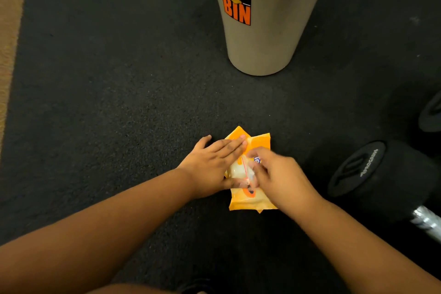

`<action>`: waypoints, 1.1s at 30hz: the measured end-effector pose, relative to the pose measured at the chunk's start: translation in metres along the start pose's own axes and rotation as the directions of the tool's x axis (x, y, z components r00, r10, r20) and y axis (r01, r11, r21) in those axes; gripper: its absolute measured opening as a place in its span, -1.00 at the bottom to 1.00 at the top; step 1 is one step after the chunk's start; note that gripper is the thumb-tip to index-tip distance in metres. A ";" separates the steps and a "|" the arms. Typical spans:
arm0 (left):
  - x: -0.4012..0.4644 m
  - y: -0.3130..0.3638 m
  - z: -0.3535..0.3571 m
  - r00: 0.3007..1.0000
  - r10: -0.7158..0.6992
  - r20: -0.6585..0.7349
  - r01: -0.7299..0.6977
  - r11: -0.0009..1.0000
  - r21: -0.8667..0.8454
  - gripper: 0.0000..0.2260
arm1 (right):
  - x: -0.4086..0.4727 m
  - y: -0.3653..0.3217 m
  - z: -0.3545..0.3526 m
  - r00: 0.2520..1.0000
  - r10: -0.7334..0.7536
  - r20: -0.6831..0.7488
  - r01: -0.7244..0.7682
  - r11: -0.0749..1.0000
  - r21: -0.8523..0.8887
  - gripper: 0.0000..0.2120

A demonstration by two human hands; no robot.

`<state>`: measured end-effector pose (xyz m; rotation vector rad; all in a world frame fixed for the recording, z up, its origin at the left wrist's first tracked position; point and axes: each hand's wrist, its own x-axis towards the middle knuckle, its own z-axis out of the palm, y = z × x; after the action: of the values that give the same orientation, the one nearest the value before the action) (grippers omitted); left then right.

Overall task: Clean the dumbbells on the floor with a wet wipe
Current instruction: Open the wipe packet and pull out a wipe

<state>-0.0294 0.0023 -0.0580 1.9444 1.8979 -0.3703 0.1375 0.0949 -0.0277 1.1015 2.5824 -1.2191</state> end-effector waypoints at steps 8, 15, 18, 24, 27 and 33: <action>-0.001 -0.005 -0.002 0.998 0.015 0.053 -0.011 0.997 -0.076 -0.06 | 0.030 -0.011 -0.006 0.974 0.202 0.105 -0.163 0.941 -0.297 -0.85; 0.000 -0.005 0.000 0.997 0.035 0.065 -0.031 0.997 -0.066 0.02 | 0.024 -0.019 -0.015 0.988 0.060 0.143 0.041 0.789 -0.613 -0.75; -0.001 -0.003 0.001 0.998 0.021 0.055 -0.018 0.998 -0.056 0.03 | 0.016 -0.021 -0.013 0.991 -0.016 0.131 0.102 0.724 -0.682 -0.75; -0.002 -0.001 0.000 0.999 0.014 0.043 -0.012 0.998 -0.054 0.02 | 0.006 -0.030 -0.014 0.985 -0.050 0.167 0.154 0.700 -0.697 -0.79; -0.002 -0.002 0.000 0.999 0.014 0.044 -0.012 0.999 -0.053 0.02 | 0.008 -0.028 -0.010 0.979 -0.079 0.189 0.190 0.693 -0.695 -0.87; -0.002 -0.002 -0.002 0.999 0.026 0.040 -0.023 0.998 -0.067 0.01 | 0.020 -0.014 -0.007 0.971 -0.099 0.216 0.220 0.722 -0.656 -0.79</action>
<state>-0.0319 0.0012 -0.0552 1.9012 1.8352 -0.3335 0.1154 0.1051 -0.0211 0.5913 2.6531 -0.2663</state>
